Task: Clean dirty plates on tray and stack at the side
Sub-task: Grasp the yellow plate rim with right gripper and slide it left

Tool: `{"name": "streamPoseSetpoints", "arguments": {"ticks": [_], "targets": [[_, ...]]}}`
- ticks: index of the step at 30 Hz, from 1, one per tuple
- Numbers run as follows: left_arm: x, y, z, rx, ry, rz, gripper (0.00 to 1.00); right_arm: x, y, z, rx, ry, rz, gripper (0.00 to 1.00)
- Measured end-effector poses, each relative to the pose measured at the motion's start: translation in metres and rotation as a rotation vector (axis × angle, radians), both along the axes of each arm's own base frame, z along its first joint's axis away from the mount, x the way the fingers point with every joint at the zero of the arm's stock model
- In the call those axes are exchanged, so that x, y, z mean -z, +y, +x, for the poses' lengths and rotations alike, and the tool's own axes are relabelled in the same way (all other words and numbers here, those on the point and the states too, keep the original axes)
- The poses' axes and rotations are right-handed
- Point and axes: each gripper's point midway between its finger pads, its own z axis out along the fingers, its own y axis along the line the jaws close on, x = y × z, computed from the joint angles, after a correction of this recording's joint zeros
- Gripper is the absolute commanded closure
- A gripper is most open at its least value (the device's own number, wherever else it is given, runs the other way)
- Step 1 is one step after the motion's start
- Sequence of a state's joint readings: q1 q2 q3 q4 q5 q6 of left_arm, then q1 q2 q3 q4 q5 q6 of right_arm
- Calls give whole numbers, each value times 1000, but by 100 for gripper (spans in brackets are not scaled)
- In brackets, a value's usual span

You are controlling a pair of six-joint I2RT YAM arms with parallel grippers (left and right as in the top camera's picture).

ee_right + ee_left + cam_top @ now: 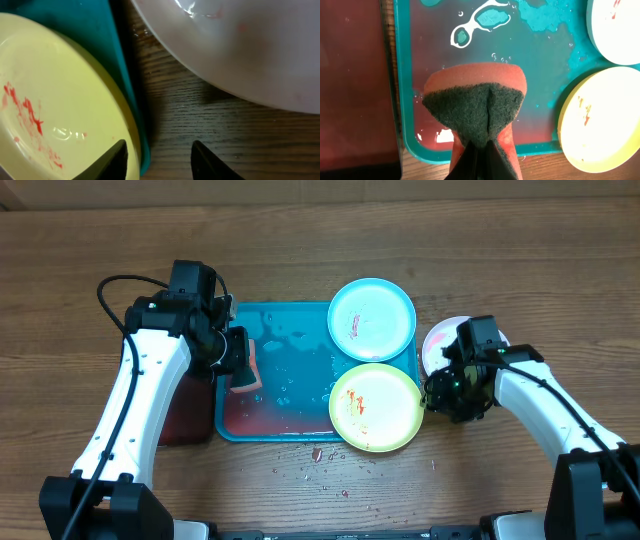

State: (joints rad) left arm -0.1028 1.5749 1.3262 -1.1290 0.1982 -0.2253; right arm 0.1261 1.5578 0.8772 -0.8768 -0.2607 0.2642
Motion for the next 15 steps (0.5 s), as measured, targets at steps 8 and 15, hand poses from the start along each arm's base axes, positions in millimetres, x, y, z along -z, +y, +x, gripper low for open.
{"name": "streamPoseSetpoints", "arguments": {"ticks": [8, 15], "targets": [[0, 0, 0, 0, 0, 0, 96, 7, 6, -4, -8, 0, 29, 83], [0, 0, 0, 0, 0, 0, 96, 5, 11, -4, -14, -3, 62, 84]]}}
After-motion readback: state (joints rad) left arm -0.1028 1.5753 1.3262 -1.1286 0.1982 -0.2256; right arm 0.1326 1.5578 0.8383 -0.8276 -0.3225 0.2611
